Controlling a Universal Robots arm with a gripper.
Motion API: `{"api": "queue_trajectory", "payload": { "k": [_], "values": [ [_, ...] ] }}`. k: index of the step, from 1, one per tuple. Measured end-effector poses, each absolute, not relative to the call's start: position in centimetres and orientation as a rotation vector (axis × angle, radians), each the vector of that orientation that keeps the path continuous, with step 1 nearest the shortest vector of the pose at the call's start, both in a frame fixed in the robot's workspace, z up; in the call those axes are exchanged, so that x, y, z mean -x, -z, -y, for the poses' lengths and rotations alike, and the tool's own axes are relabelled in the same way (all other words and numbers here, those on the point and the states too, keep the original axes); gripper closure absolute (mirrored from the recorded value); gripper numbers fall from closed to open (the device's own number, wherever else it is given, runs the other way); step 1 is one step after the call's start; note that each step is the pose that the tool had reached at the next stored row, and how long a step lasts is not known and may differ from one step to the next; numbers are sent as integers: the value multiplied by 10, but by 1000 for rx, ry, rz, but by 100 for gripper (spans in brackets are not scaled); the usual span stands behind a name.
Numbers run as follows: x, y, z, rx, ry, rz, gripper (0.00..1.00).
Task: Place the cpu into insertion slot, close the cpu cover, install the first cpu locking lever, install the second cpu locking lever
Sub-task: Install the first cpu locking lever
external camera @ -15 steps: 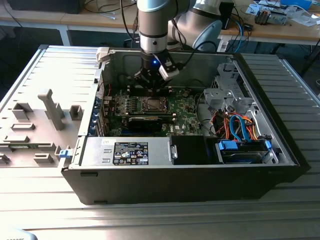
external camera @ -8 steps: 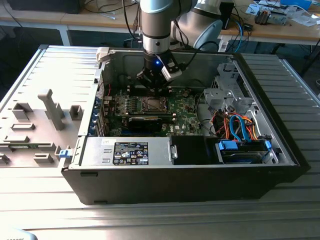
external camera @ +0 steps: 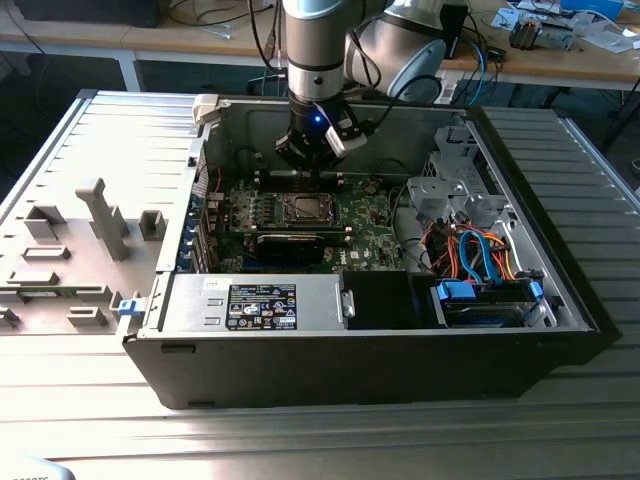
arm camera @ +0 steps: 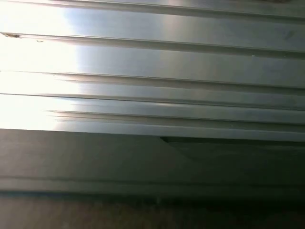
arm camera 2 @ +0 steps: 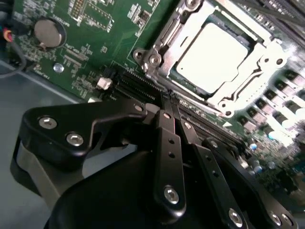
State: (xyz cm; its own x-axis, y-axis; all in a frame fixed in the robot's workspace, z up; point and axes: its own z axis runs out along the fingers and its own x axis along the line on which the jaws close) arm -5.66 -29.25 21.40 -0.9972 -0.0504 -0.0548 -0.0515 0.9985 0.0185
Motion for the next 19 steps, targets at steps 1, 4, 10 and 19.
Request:
{"api": "queue_trajectory", "payload": {
  "k": [1, 4, 10, 19],
  "values": [
    [57, -216, 293, 79, -29, -3086, 89],
    [57, -218, 293, 79, -22, -3086, 89],
    [57, -219, 300, 79, 1, -3087, 89],
    [57, -219, 310, 80, 15, -3088, 89]
  ]
}}
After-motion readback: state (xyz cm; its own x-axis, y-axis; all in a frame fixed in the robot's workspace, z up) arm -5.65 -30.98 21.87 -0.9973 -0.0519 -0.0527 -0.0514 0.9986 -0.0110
